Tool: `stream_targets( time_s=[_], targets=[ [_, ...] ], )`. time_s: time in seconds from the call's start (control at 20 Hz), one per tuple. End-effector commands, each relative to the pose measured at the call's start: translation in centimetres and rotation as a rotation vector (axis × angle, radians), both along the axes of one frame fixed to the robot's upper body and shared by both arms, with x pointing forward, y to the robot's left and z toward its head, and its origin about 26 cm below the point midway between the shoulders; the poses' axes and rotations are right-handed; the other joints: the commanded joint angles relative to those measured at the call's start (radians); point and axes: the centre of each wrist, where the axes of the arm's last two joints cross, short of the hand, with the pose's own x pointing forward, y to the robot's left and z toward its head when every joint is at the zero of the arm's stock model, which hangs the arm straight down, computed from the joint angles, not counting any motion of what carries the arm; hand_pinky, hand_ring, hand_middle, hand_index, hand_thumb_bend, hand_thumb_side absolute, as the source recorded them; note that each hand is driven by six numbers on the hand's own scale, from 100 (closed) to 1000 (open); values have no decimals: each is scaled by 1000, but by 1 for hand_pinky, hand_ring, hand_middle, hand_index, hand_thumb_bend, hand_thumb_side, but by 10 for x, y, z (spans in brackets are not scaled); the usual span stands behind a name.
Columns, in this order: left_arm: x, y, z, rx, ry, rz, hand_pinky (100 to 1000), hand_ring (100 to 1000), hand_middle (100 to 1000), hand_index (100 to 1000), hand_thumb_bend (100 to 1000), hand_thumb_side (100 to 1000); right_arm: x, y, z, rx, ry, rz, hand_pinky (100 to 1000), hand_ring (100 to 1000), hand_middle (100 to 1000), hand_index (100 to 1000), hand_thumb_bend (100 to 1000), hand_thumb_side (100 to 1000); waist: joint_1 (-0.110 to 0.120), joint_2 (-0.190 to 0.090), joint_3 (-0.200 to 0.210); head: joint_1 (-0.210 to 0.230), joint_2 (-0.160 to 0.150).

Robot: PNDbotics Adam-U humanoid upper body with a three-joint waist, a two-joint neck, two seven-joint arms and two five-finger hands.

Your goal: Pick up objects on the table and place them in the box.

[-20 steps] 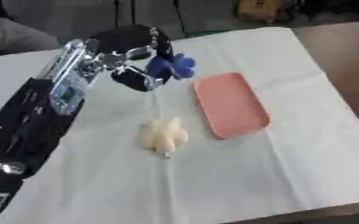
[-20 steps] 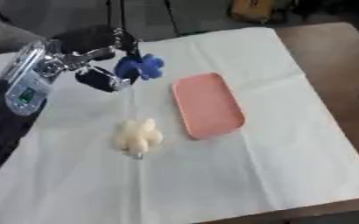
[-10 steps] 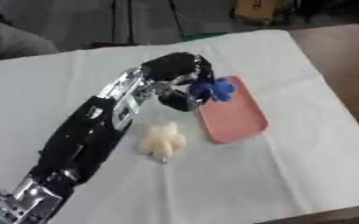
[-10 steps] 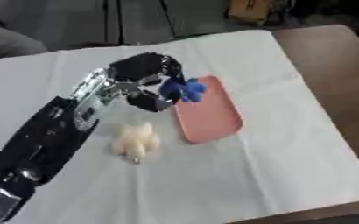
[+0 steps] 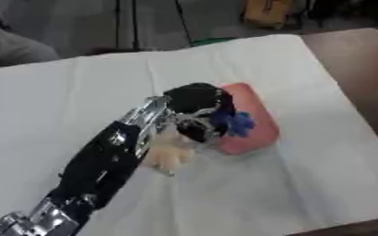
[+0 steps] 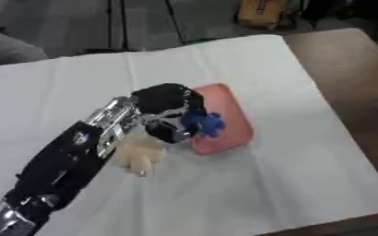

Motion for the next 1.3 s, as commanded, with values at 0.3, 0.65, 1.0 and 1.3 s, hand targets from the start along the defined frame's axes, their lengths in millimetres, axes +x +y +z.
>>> stream_targets(
  time_s=[0.3,0.65,1.0,1.3],
  targets=[
    [5,4,9,-62,-44,4,837,850,907,930,388,910,-1,-1,7,-8,-25,2,376,392,750,687,100,701,-9,-11,5,-11,-14],
    [1,24,32,-410,-130,122,790,784,857,869,284,753,-1,-1,6,-6,-23,-4,376,391,749,687,100,702,-10,-11,10,-16,-16],
    [-50,88,79,-810,-80,132,751,739,808,838,233,728,-2,-6,6,-6,-23,-28,376,392,749,687,100,700,-4,-16,30,-26,-6],
    [-98,141,84,-955,87,144,718,696,771,822,202,801,-3,-8,5,-6,-21,-47,376,392,749,687,100,701,-4,-15,58,-39,-4]
  ],
)
